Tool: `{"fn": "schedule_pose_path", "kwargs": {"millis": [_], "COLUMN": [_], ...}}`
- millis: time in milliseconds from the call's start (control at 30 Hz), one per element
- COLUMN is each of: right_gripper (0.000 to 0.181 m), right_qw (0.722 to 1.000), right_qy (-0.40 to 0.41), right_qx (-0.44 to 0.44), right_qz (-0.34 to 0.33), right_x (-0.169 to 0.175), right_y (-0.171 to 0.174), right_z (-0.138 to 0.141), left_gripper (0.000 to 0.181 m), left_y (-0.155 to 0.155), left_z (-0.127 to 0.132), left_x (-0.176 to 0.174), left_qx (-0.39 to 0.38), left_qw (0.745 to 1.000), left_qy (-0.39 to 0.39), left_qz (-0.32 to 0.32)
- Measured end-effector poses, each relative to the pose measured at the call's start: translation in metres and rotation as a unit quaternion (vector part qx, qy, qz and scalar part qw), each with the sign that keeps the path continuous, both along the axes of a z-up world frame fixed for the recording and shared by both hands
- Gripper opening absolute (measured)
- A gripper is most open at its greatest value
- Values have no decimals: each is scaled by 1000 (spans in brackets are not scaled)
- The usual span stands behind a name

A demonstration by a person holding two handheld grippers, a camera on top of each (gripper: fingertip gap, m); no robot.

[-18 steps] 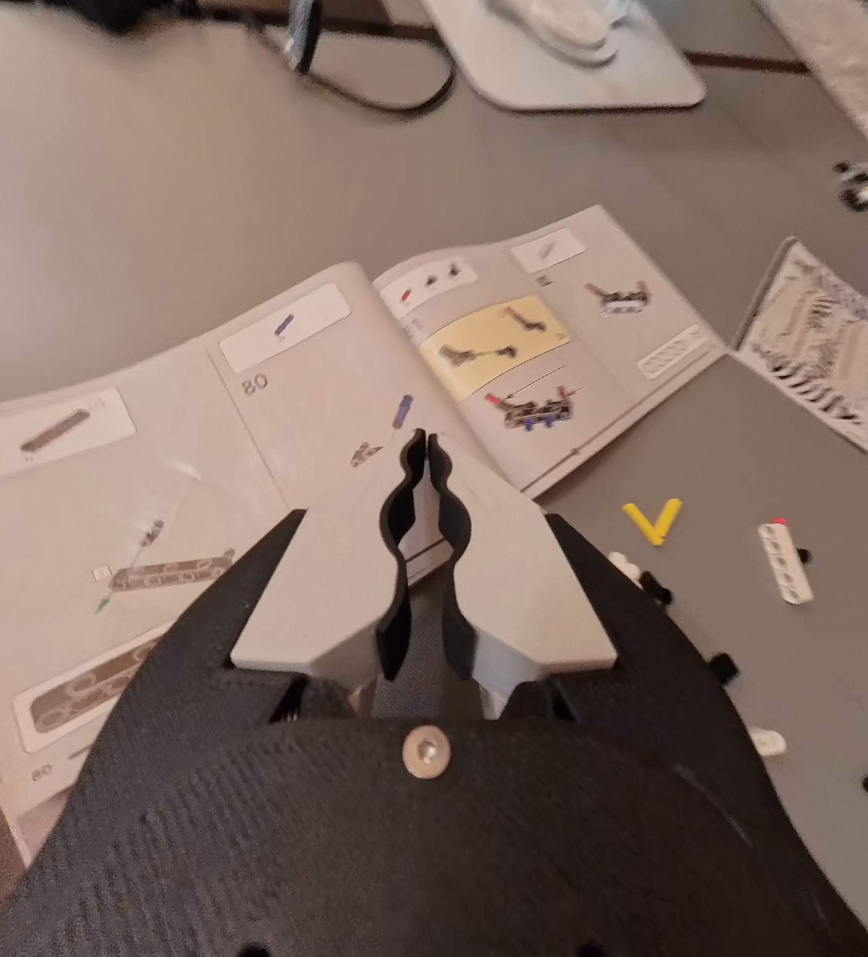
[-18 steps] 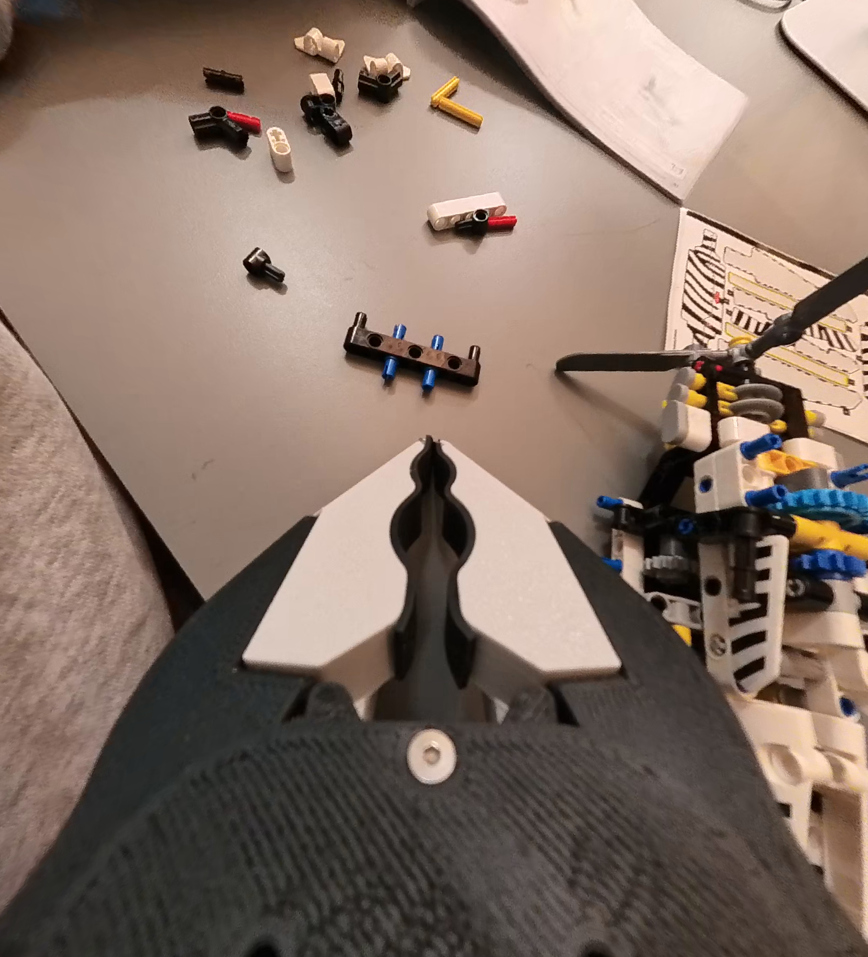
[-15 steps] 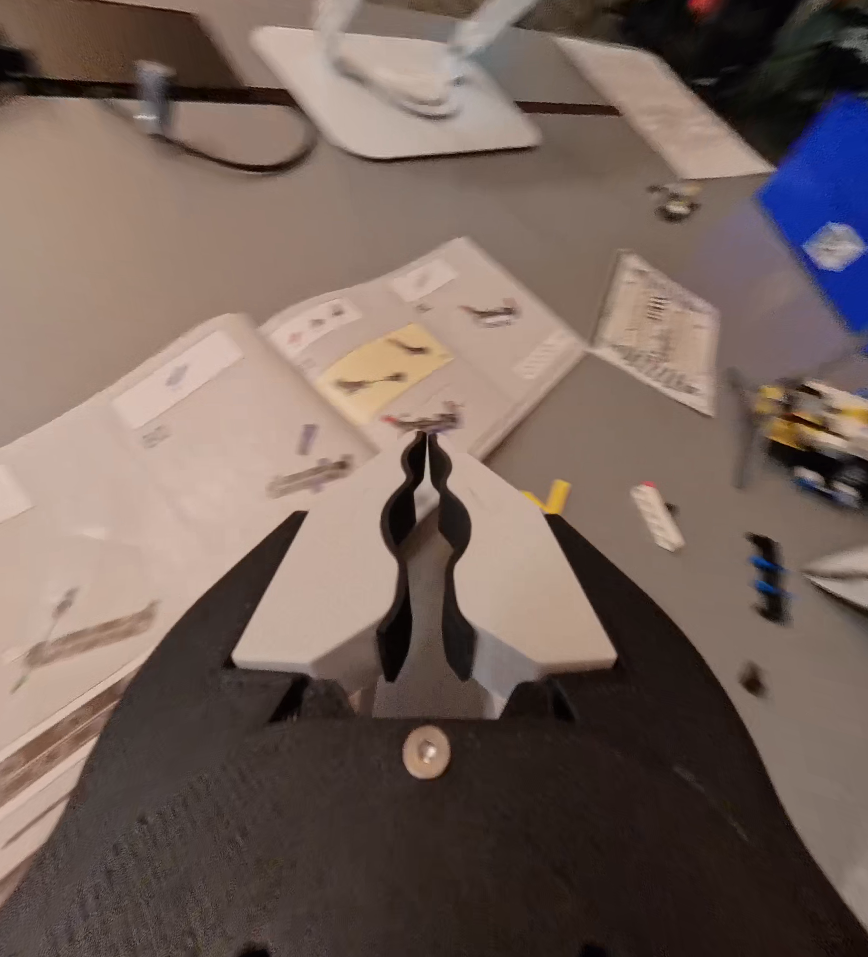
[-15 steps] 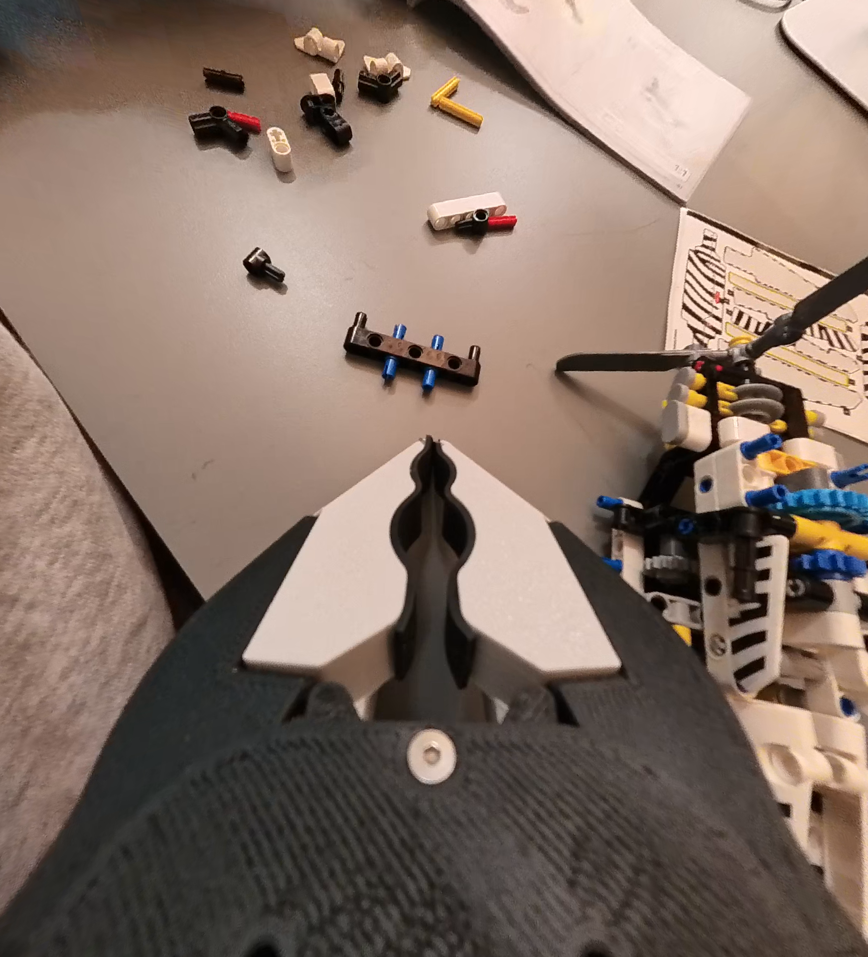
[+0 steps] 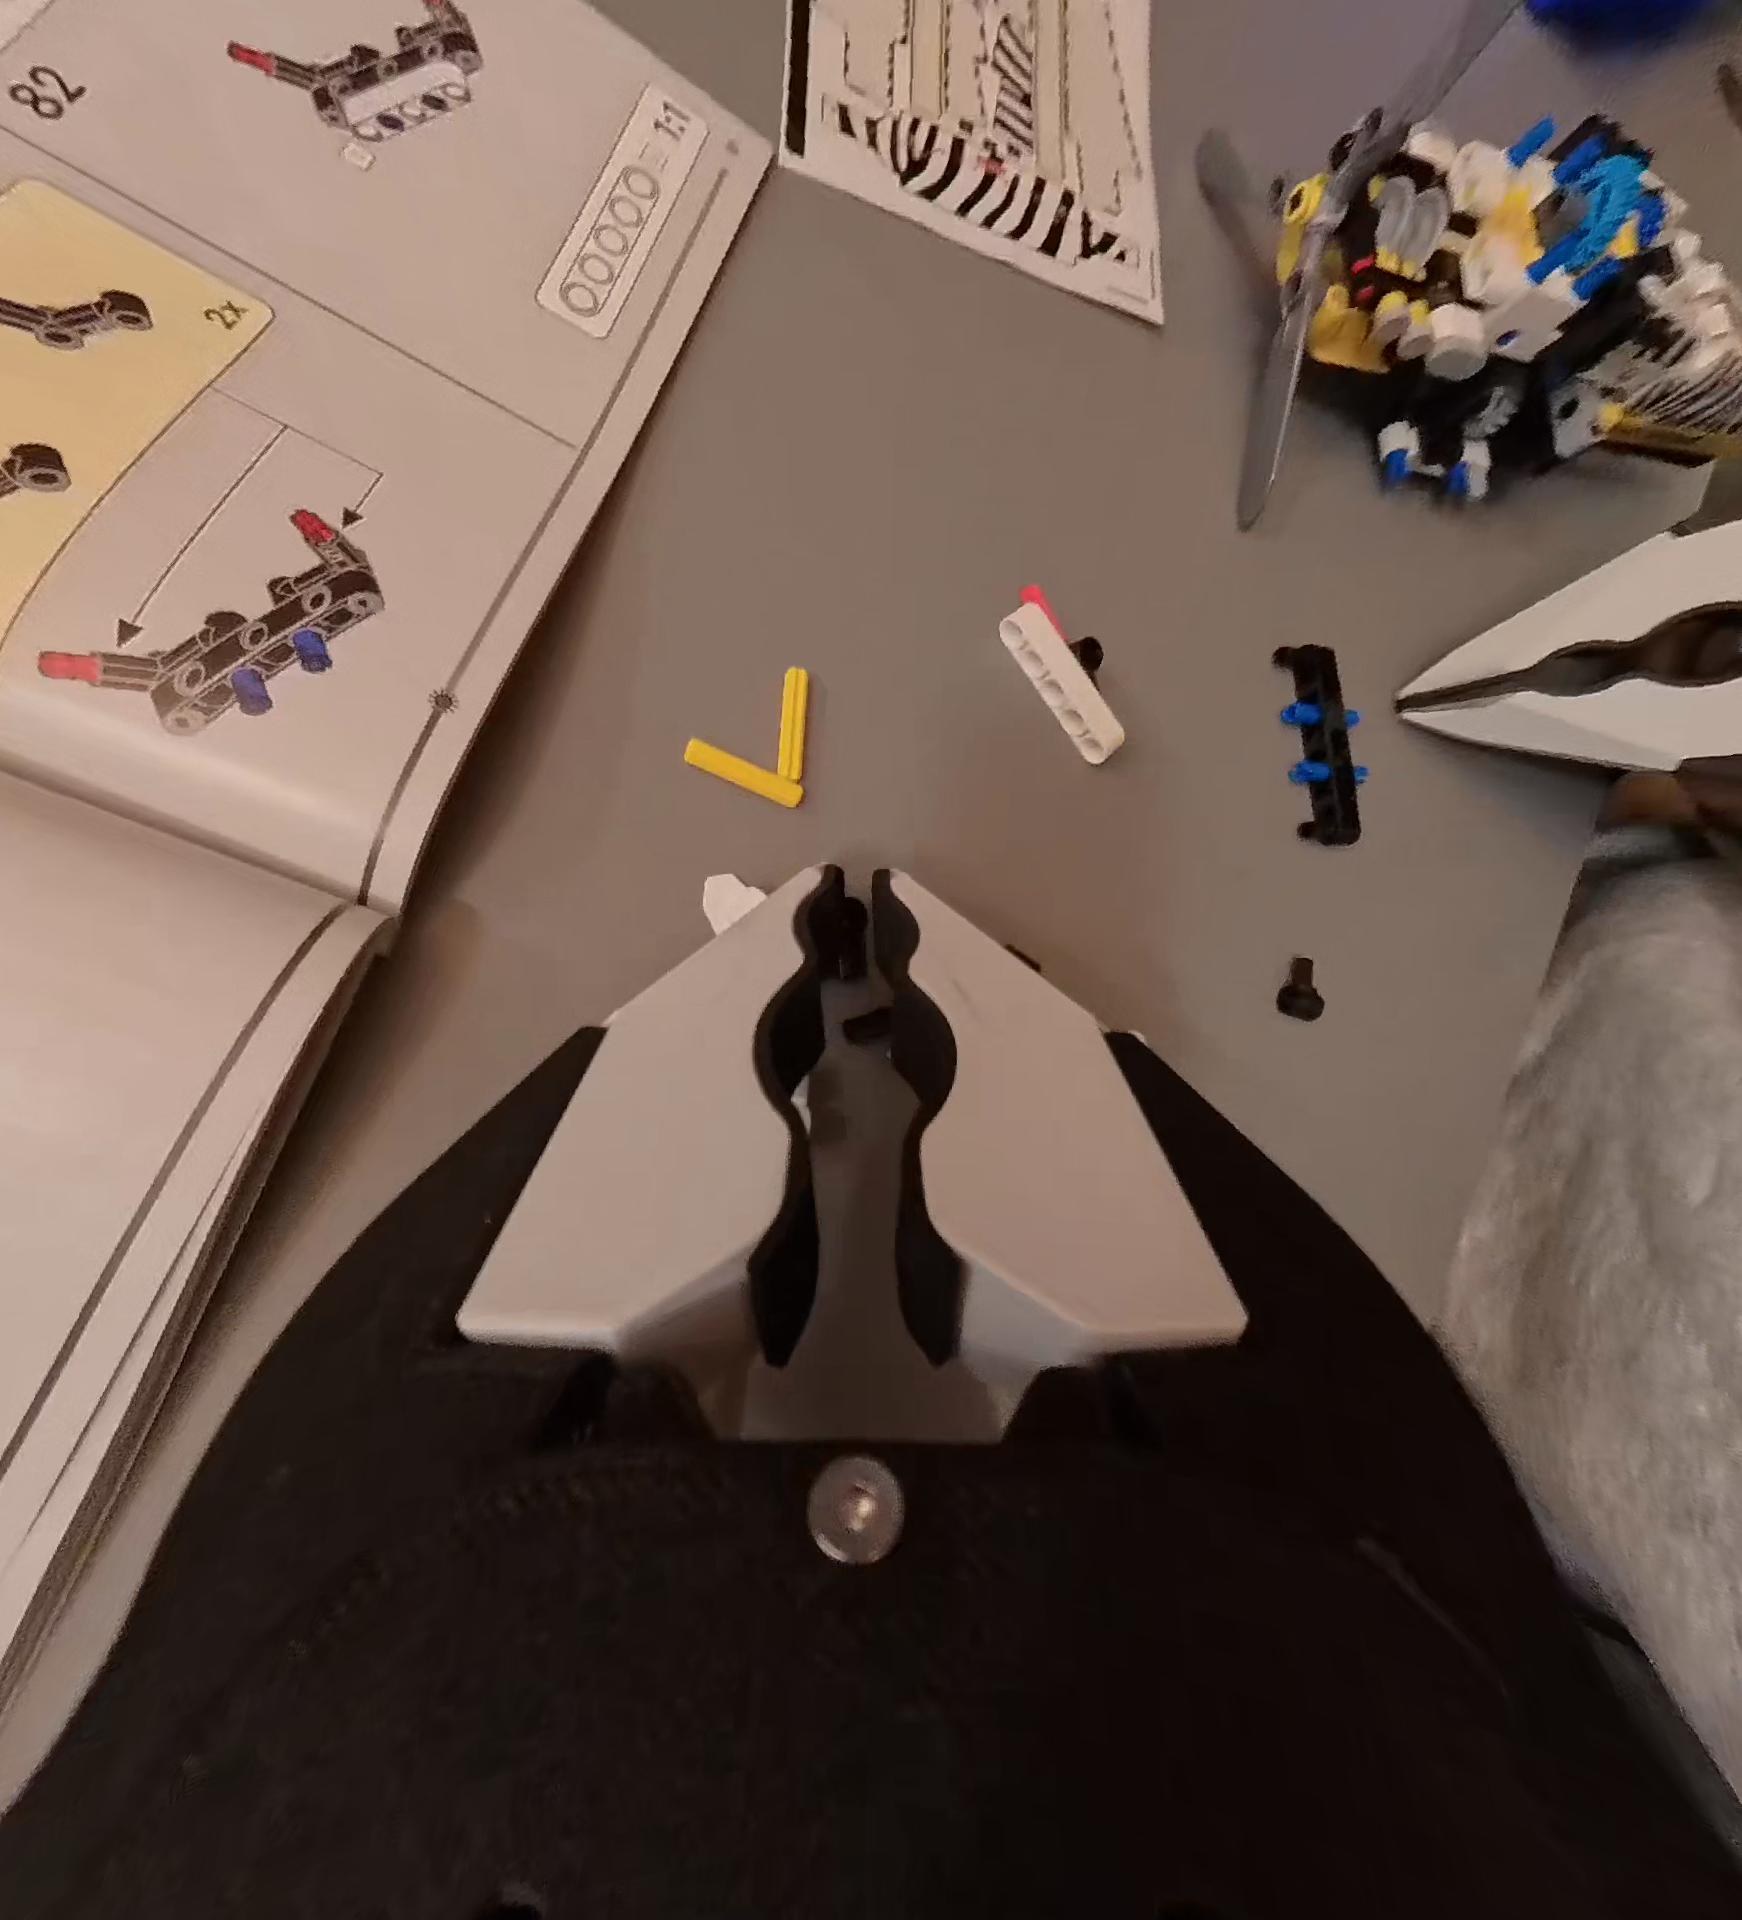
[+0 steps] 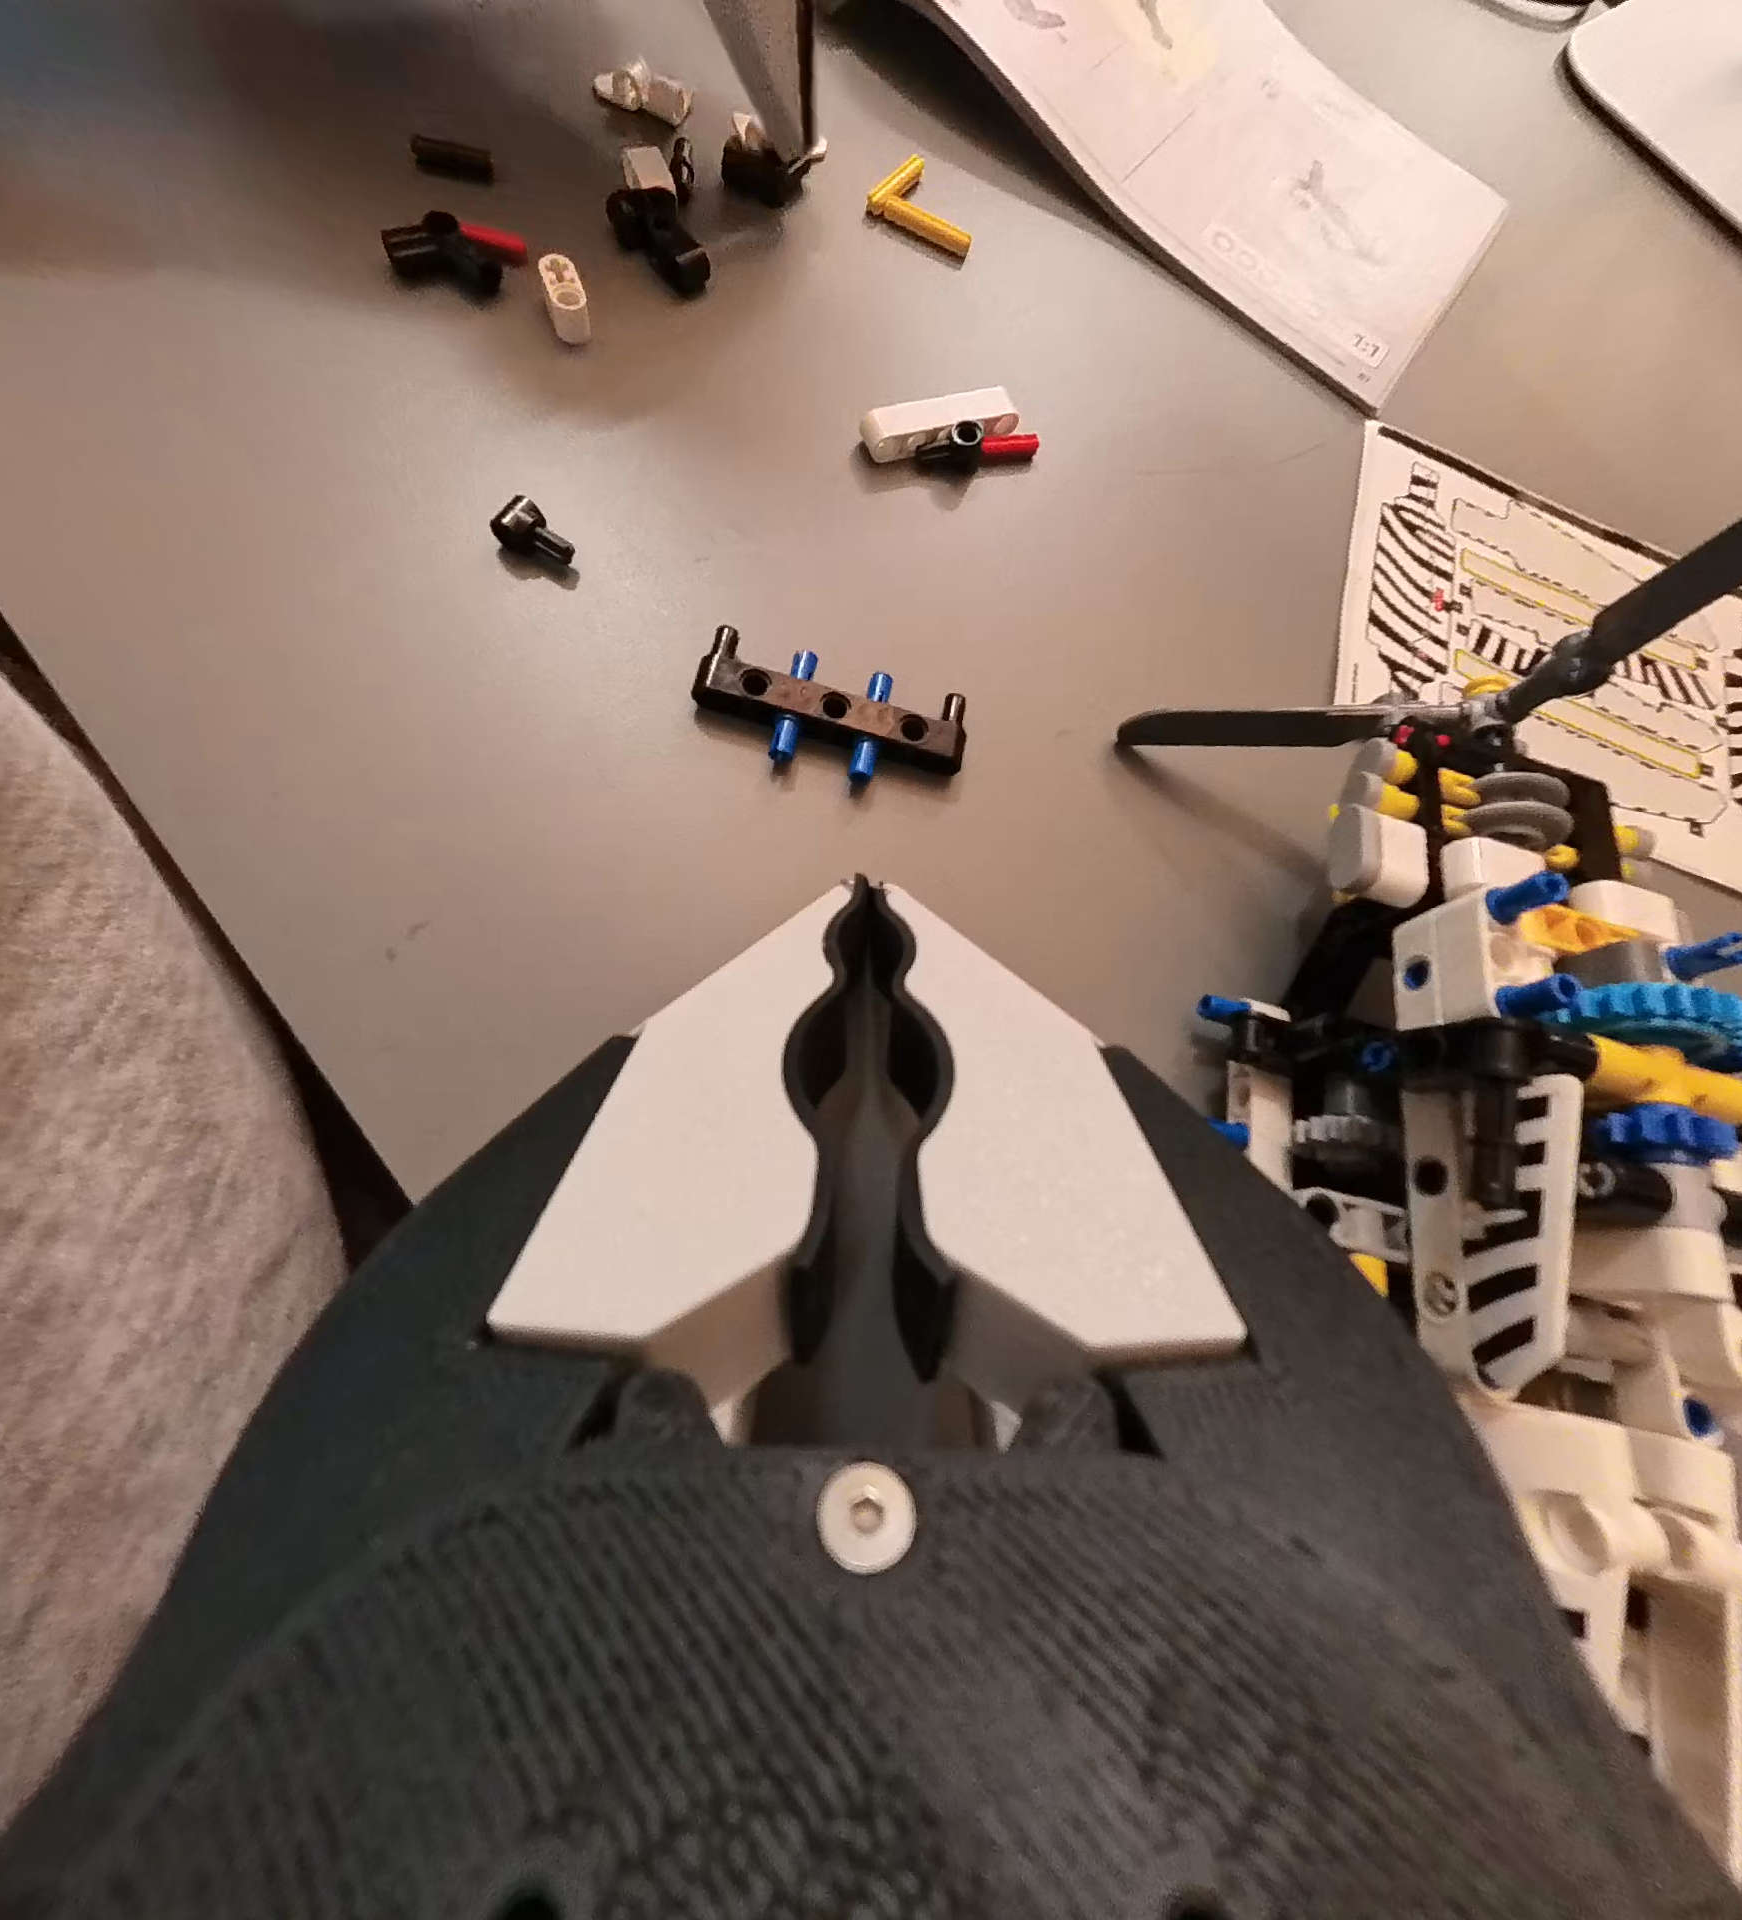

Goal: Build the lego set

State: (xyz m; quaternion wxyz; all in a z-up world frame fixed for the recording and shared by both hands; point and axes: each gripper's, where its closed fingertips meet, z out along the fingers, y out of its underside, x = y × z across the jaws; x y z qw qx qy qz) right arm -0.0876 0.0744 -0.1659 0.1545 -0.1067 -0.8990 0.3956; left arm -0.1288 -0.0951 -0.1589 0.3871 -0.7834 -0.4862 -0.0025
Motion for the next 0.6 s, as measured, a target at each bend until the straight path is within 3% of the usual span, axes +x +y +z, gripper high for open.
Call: {"fn": "schedule_pose_path", "kwargs": {"millis": [133,367,600], "right_gripper": [0,0,0], "right_qw": [1000,1000,1000], "right_qy": [0,1,2], "right_qx": [0,0,1], "right_qz": [4,7,7], "right_x": [1,2,2], "right_y": [-1,-2,-3], "right_z": [0,0,0], "left_gripper": [13,6,6], "left_y": [-3,-4,1], "left_z": [-5,-6,13], "left_x": [1,-1,-4], "left_qx": [-21,-25,16], "left_qw": [1000,1000,999], "left_qy": [-10,-3,34], "left_qz": [8,4,-1]}}
